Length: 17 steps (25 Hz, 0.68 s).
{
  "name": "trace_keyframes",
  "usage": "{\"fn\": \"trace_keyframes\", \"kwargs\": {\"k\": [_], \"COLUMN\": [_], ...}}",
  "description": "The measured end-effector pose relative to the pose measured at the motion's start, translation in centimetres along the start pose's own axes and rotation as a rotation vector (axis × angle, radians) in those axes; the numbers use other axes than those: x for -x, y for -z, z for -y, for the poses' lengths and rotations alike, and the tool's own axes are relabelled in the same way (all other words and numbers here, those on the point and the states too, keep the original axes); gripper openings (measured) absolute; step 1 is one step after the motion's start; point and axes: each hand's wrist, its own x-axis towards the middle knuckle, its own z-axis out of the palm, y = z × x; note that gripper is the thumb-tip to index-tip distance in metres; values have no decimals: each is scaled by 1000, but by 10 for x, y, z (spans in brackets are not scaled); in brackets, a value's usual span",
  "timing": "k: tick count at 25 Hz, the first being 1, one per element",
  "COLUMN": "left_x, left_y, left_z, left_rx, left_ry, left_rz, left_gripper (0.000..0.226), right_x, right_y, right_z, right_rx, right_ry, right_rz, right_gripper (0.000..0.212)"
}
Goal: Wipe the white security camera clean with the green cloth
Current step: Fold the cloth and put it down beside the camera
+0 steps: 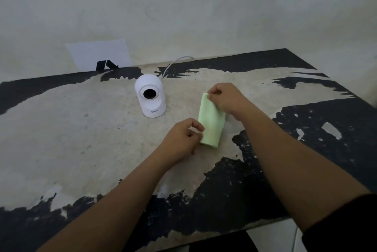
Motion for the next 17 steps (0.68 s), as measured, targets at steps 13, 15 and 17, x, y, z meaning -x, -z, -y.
{"fn": "trace_keyframes", "kwargs": {"k": [13, 15, 17], "left_x": [21, 23, 26], "left_y": [55, 68, 75], "left_z": [2, 7, 9], "left_rx": [-140, -105, -89], "left_ry": [59, 58, 56], "left_rz": [24, -72, -121], "left_gripper": [18, 16, 15], "right_x": [21, 36, 46], "right_y": [-59, -69, -77], "right_z": [7, 1, -1], "right_rx": [527, 601, 644], "right_ry": [176, 196, 204], "right_rz": [25, 44, 9], "right_gripper": [35, 39, 42]}}
